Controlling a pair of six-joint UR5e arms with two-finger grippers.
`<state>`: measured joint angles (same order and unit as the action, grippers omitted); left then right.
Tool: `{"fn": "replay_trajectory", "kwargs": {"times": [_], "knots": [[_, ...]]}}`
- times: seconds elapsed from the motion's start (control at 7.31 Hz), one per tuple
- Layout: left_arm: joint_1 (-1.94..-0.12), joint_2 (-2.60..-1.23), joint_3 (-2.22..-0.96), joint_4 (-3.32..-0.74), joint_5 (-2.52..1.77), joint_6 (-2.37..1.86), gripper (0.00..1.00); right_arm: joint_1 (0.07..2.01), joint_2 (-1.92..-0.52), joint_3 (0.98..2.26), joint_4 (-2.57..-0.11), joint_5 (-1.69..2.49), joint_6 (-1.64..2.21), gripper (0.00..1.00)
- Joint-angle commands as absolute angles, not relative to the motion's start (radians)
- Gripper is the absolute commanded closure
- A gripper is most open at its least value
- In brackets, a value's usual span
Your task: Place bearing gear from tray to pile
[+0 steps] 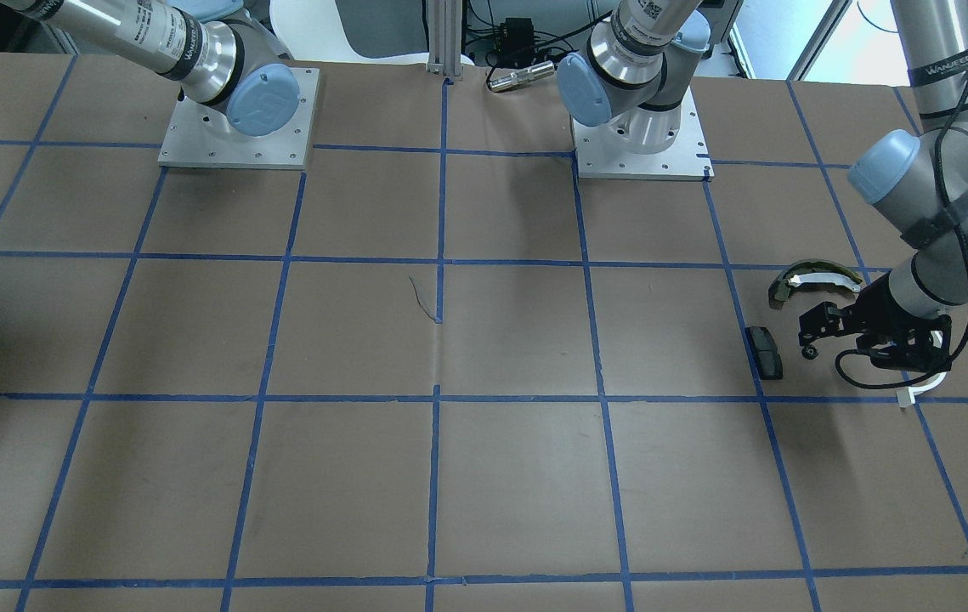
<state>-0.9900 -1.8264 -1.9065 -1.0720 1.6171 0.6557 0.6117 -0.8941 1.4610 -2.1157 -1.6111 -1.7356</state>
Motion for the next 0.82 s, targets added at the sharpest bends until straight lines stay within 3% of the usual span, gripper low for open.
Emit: {"fn": "replay_trajectory", "kwargs": {"times": [0.0,0.27,0.68], "knots": [[-1.111,-1.732,-1.815,-1.294,1.611,0.475,0.00,0.612,-0.897,1.459,-2.112,-1.659,-1.733,1.00],[-1.329,-1.678,-1.667,-1.467,1.602,0.184,0.00,0.624,-0.917,1.456,-2.100,-1.697,-1.730,1.00],[-1.553,-1.649,-1.455,-1.600,1.586,-0.066,0.00,0.760,-1.085,1.465,-1.977,-1.683,-1.633,1.00]]}}
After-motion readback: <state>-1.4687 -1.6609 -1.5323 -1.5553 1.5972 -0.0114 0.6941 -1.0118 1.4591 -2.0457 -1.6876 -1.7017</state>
